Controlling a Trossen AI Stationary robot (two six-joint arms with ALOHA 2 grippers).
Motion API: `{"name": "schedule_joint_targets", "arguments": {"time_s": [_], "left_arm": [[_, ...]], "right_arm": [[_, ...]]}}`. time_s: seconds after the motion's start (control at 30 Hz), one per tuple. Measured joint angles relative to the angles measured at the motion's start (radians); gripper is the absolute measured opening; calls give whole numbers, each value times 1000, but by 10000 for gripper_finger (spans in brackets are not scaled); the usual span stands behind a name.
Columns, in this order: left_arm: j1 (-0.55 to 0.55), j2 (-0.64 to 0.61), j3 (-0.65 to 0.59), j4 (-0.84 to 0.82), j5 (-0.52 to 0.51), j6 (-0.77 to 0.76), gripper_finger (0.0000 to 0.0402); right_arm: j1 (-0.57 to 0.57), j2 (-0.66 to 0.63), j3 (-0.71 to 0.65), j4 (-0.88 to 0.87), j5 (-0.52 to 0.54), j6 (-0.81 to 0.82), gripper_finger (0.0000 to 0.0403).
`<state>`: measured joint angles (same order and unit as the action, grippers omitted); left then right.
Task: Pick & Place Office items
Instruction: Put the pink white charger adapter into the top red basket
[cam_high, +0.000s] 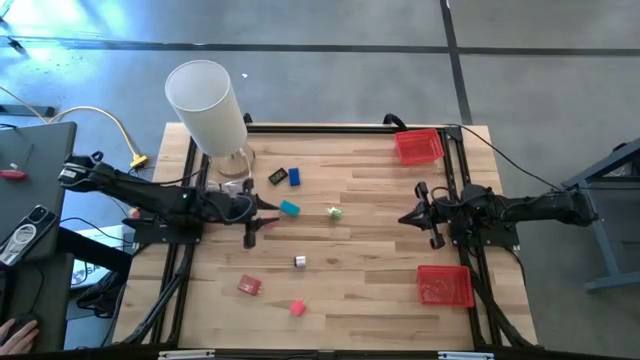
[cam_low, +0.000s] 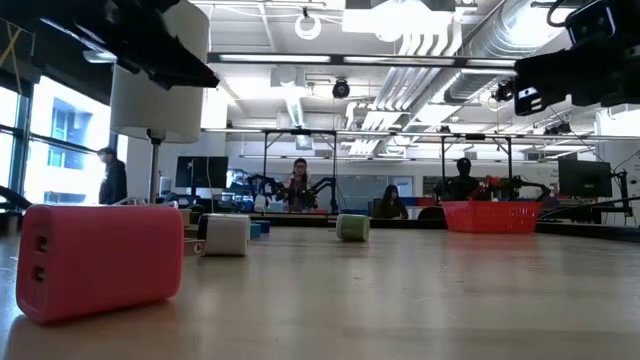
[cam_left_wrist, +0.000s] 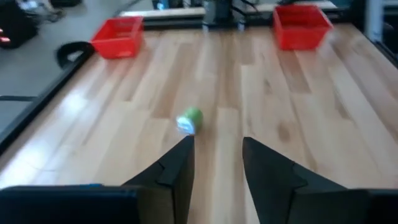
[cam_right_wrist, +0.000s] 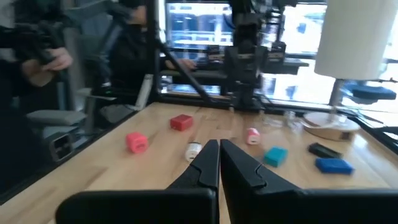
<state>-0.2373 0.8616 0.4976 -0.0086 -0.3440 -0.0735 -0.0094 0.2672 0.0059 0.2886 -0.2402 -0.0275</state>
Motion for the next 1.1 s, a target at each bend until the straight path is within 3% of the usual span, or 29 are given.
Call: {"name": "schedule_joint_targets", "arguments": {"time_s": [0.5, 1.1], "left_arm": [[-29, 0, 0, -327, 0, -190, 132], [-28, 0, 0, -325, 0, -163, 132]], "right_arm": [[9, 0, 0, 0, 3, -2, 2], [9, 0, 0, -1, 5, -2, 2]]}}
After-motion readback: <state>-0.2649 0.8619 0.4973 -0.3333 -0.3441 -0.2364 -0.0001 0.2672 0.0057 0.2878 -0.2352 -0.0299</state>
